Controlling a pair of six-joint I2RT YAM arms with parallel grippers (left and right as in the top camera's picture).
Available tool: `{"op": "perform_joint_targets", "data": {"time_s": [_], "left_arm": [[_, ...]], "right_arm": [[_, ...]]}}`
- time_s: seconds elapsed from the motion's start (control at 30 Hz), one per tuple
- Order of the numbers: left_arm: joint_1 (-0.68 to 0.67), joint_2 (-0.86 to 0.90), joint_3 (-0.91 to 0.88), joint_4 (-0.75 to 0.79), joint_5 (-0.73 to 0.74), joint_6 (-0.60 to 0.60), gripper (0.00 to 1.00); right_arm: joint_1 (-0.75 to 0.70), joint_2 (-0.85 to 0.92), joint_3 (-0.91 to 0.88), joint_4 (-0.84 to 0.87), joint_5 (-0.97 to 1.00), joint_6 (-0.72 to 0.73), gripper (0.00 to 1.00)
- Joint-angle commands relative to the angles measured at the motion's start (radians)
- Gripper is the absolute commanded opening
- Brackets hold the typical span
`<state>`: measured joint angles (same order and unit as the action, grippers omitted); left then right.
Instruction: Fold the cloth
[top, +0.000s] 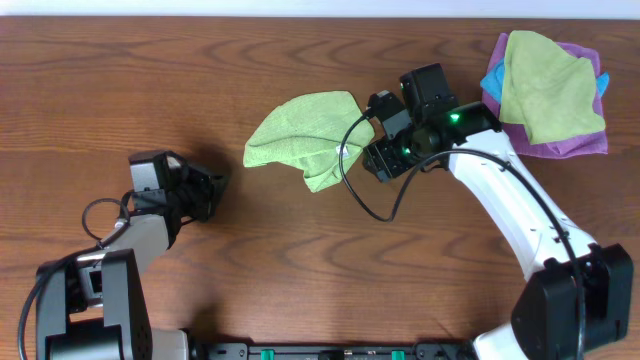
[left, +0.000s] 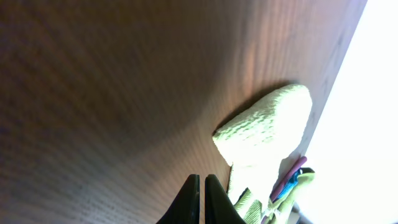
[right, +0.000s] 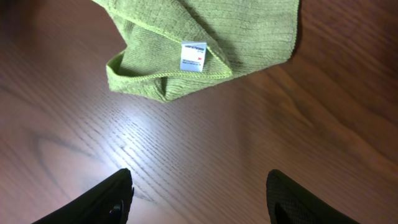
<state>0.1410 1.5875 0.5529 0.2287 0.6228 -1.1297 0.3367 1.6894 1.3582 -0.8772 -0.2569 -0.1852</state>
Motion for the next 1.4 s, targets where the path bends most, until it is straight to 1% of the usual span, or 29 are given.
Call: {"op": "perform_joint_targets", "data": {"time_s": [0.0,0.07,0.17,0.33,0.4,0.47,0.53,0.6,0.73,0.83,0.87,0.9,1.03,1.13,1.23,1.33,1.37], "left_arm": [[0.002,-0.006,0.002,0.027,0.075,0.163,0.06],[0.010,-0.006,0.002,0.035,0.126,0.253,0.06],[0.048,-0.006,0.002,0.046,0.185,0.311,0.06],[0.165,-0.006,0.002,0.085,0.272,0.354,0.06],[0.238,-0.006,0.005,0.090,0.358,0.404,0.06],[0.315,-0.006,0.007,0.090,0.454,0.451,0.06],[0.382,-0.007,0.007,0.090,0.535,0.480,0.06],[0.424,-0.007,0.006,0.090,0.570,0.492,0.07],[0.465,-0.007,0.006,0.087,0.571,0.518,0.11],[0.467,-0.007,0.006,0.086,0.549,0.518,0.16],[0.467,-0.007,0.006,0.086,0.548,0.518,0.19],[0.467,-0.007,0.006,0.086,0.548,0.518,0.23],[0.467,-0.007,0.006,0.082,0.551,0.517,0.23],[0.467,-0.007,0.006,0.078,0.562,0.517,0.23],[0.467,-0.007,0.006,0.060,0.556,0.518,0.26],[0.467,-0.007,0.006,0.060,0.555,0.525,0.27],[0.467,-0.007,0.006,0.060,0.555,0.525,0.27]], "right_arm": [[0.000,0.000,-0.002,-0.002,-0.140,-0.047,0.70],[0.011,0.014,-0.003,0.000,-0.193,-0.055,0.69],[0.051,0.068,-0.003,0.016,-0.250,-0.056,0.69],[0.155,0.187,-0.003,0.058,-0.277,-0.057,0.69],[0.214,0.233,0.010,0.062,-0.236,-0.075,0.66],[0.270,0.261,0.039,0.058,-0.123,-0.081,0.66],[0.320,0.272,0.079,0.051,-0.007,-0.108,0.68],[0.355,0.279,0.118,0.055,0.079,-0.124,0.70],[0.385,0.305,0.170,0.086,0.264,-0.141,0.70],[0.378,0.327,0.170,0.125,0.446,-0.077,0.72],[0.370,0.338,0.169,0.142,0.497,-0.052,0.74],[0.362,0.346,0.170,0.158,0.521,-0.040,0.75],[0.315,0.397,0.170,0.232,0.537,0.058,0.74],[0.286,0.407,0.170,0.271,0.546,0.086,0.74],[0.262,0.407,0.170,0.321,0.545,0.095,0.79],[0.240,0.416,0.170,0.365,0.537,0.095,0.81],[0.235,0.426,0.170,0.391,0.530,0.095,0.85]]}}
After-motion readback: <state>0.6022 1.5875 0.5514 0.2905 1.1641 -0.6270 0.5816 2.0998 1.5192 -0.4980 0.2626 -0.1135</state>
